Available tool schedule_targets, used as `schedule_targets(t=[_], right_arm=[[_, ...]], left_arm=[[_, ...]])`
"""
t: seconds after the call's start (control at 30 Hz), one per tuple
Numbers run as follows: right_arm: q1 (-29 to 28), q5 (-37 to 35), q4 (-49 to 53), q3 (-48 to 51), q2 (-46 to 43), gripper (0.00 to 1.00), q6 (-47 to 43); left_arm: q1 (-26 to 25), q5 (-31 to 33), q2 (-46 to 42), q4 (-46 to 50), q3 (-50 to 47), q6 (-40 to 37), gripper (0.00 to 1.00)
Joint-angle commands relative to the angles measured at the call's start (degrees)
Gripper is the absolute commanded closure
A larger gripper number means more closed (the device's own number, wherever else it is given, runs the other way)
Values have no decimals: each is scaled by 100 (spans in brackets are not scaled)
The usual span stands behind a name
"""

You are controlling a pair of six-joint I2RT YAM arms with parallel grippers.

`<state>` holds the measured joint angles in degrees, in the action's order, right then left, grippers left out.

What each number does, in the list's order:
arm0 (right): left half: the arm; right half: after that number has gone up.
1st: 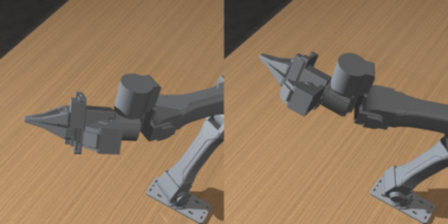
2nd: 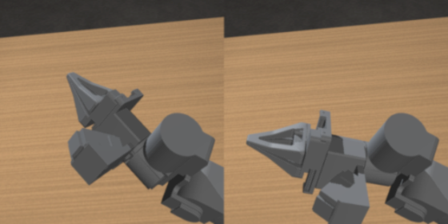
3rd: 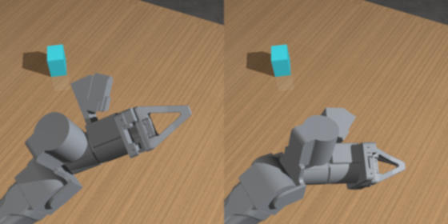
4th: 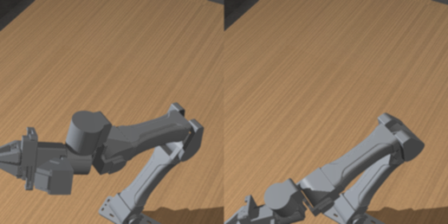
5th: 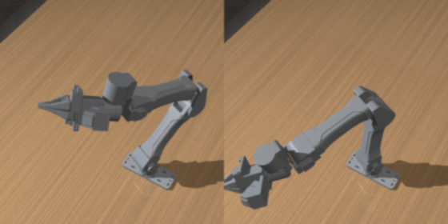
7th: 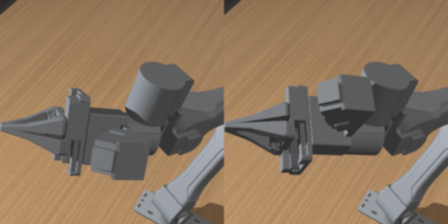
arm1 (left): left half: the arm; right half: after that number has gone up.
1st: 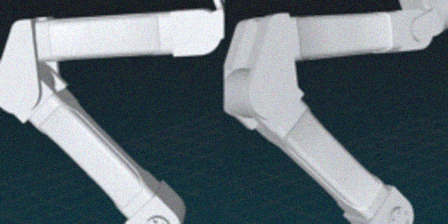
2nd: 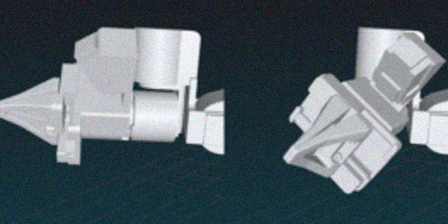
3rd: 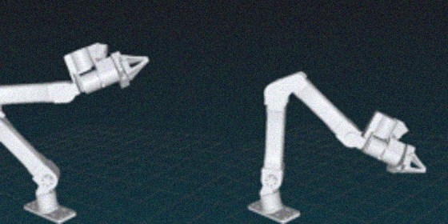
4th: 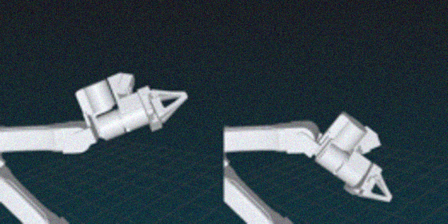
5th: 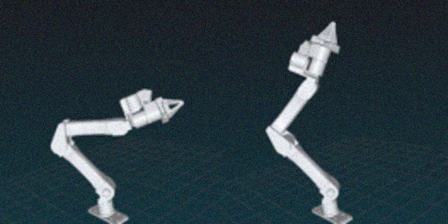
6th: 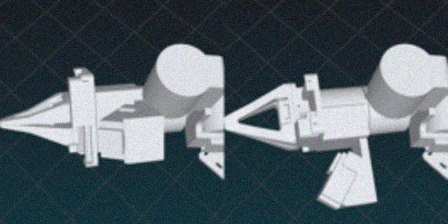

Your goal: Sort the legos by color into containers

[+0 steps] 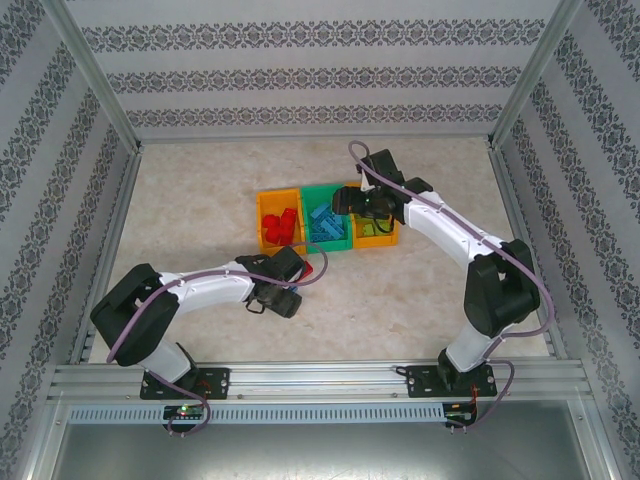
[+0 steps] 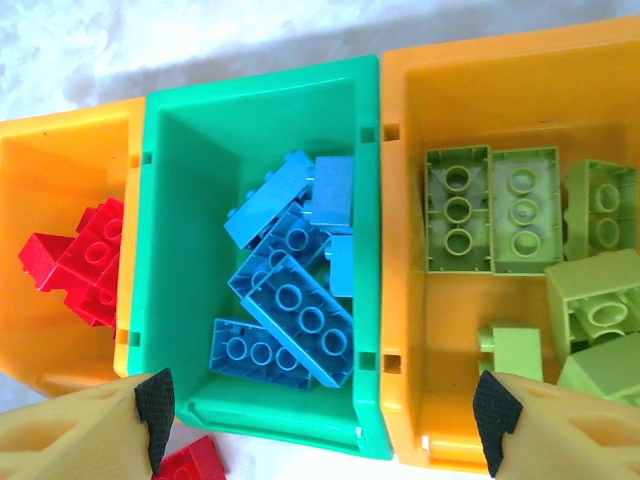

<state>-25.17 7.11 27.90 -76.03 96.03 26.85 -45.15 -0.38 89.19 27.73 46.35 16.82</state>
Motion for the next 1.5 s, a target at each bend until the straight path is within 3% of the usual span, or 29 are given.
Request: schedule_targets(t=[0.0, 0.37, 0.67, 0.8, 1.13, 1.47], right_arm=[[98, -50, -56, 244, -200, 19, -13], [950, -117, -206, 1419, -1093, 18, -6], [1582, -136, -131, 2403, -2023, 17, -97], [1679, -192, -92, 2737, -2298, 16, -86], [1881, -462, -11, 3465, -3045, 16, 9], [2036, -449, 138, 3842, -3633, 15, -97]], left_arm=[[-225, -188, 7, 250, 132, 126, 37], [-900, -709, 507, 19, 964, 564, 40], [-979, -1612, 1575, -197, 2590, 473, 43], [-970, -1635, 2048, -154, 3460, 415, 44], [-359, -1399, 3326, 347, 5733, 309, 49], [248, -1344, 4014, 641, 6956, 173, 50]])
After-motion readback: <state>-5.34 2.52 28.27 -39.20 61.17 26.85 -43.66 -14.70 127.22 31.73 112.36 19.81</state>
